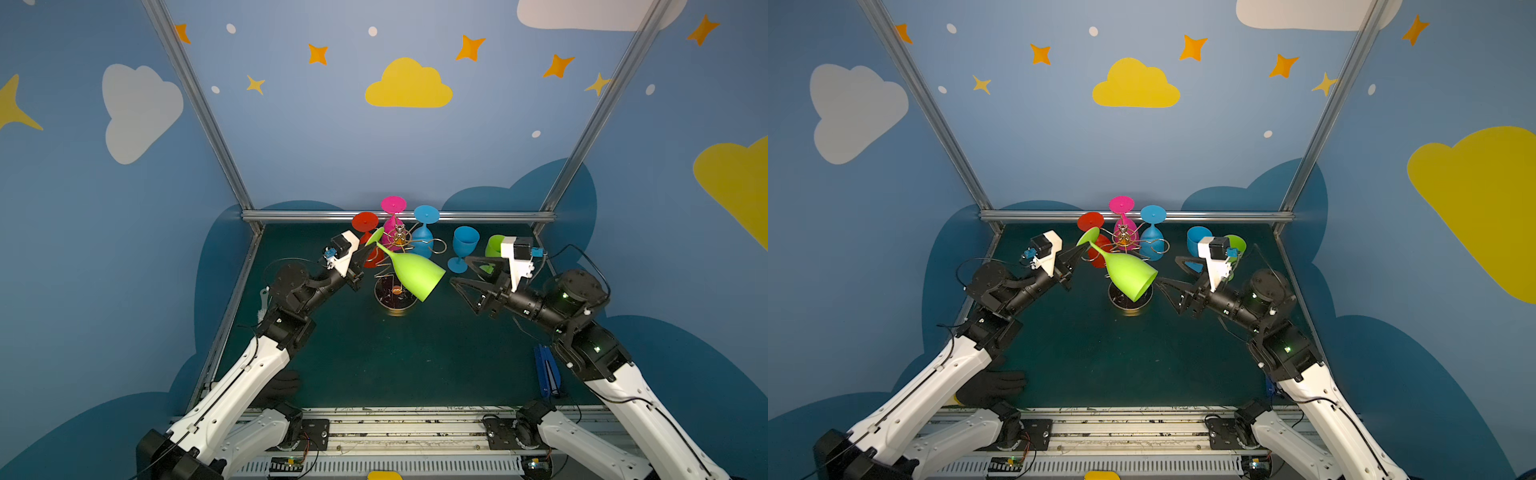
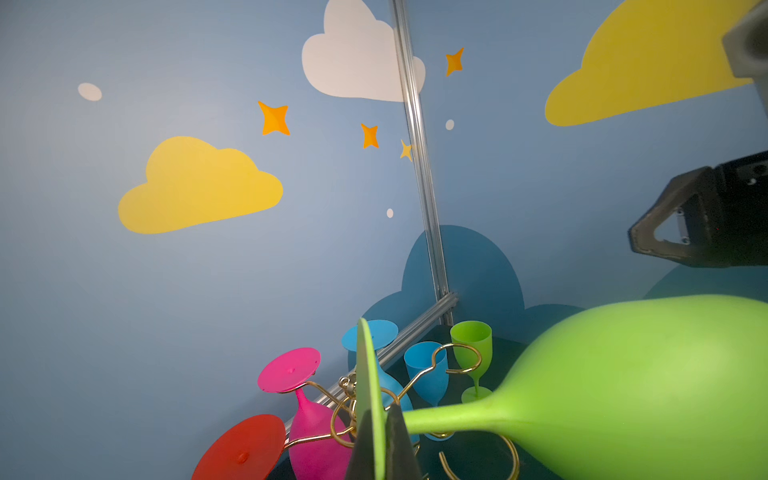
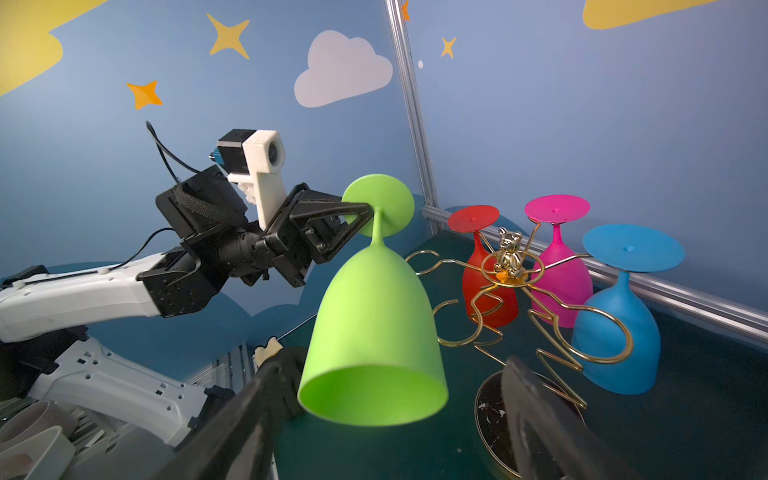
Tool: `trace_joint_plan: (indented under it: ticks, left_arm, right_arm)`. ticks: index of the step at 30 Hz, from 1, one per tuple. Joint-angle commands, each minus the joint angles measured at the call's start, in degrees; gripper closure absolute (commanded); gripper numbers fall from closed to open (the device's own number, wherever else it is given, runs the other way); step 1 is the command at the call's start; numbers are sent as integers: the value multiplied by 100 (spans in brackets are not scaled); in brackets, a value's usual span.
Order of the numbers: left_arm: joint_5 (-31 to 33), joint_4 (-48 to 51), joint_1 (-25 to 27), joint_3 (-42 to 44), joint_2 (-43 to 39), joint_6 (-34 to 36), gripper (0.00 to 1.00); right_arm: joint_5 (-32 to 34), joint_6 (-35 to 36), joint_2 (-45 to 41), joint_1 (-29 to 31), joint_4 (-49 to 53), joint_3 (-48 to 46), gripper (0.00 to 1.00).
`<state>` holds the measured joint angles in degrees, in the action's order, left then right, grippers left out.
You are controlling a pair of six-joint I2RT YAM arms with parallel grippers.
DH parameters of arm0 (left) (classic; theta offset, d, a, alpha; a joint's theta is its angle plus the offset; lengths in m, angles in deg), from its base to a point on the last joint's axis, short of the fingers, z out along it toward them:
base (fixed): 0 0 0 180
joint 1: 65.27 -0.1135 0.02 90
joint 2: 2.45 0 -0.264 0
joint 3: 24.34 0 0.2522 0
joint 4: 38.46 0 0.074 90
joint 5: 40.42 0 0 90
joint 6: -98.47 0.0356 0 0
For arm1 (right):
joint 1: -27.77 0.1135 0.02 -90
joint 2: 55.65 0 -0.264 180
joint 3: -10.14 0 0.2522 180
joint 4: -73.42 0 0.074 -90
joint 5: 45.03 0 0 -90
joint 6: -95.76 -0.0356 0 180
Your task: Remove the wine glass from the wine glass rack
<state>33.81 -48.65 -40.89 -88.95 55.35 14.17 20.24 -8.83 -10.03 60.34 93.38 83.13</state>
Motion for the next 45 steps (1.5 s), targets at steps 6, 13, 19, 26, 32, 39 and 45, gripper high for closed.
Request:
trace_joint_plan:
  ticks: [6,13,19,26,32,39,45]
  left_arm:
    - [-212,-349,-156,36,-102,-569,97]
    - [-208,-349,-170,72,-129,-595,97]
    - [-268,-374,-175,93,-103,-638,97]
    - [-314,-375,-214,114,-103,-701,97]
    - [-295,-374,-216,128,-113,-692,97]
    - [-168,-392,-215,178,-214,-686,41]
    - [165,-353,-227,234,-385,-520,11]
  right_arm:
    - [96,-231,141,-31,-373,-277,21]
    - [-86,-424,688,189,-756,-170,27]
    - [-43,-509,1190,430,-1046,57,41]
    - [-110,-578,1542,591,-1242,237,86]
    - [44,-386,1496,669,-1030,316,100]
    - [1004,-38,828,655,-283,432,100]
    - [1771,316,288,510,588,571,100]
